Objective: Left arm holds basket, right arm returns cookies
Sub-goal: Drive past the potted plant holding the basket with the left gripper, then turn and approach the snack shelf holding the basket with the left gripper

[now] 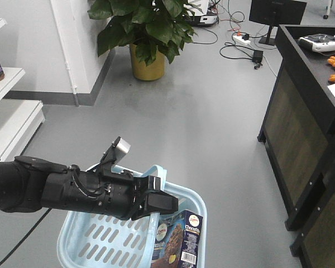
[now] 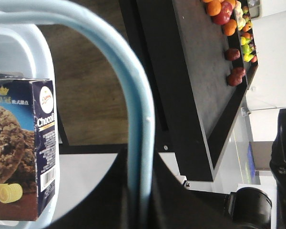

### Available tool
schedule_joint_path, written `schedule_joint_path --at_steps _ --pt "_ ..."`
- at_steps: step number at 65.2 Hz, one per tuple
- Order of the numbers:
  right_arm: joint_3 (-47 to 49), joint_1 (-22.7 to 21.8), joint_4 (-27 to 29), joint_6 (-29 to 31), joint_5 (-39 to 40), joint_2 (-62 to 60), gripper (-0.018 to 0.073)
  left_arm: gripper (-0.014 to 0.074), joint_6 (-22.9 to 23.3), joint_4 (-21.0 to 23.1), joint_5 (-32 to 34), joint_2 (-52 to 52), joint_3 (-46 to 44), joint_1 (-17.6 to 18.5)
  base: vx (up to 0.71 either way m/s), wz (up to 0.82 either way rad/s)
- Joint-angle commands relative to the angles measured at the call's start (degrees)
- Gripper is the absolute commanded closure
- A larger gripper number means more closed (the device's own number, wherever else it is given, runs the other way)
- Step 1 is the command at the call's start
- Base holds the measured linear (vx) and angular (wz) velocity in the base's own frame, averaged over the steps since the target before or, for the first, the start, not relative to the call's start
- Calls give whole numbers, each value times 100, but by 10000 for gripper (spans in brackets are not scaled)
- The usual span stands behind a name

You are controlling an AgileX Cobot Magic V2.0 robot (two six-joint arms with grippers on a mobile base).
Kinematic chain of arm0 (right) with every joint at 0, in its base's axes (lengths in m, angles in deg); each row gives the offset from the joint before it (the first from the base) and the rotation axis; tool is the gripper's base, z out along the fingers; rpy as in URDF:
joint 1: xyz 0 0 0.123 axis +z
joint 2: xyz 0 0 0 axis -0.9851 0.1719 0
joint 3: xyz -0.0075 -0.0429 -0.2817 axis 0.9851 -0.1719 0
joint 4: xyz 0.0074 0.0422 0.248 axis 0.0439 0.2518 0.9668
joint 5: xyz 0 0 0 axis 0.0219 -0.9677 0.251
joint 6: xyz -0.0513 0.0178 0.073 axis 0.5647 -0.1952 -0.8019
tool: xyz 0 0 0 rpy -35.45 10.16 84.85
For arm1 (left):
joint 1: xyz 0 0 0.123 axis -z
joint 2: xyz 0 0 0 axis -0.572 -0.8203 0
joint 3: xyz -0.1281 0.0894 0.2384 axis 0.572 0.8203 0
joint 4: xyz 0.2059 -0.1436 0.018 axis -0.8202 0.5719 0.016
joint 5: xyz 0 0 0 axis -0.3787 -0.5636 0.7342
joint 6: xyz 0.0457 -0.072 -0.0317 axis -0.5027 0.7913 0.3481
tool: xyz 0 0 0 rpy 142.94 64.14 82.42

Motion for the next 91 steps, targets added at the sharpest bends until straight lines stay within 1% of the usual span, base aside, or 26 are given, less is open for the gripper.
schedule_joint_path --at_steps 1,59,91 --pt "-14 -27 -19 61 448 -43 567 603 -55 519 -398 310 -129 6 29 1" --pt "-14 -27 -19 61 448 -43 567 603 -55 520 -393 310 -129 6 28 3" --pt "-14 -27 -19 61 448 -43 567 603 -55 520 -398 310 -129 6 28 42"
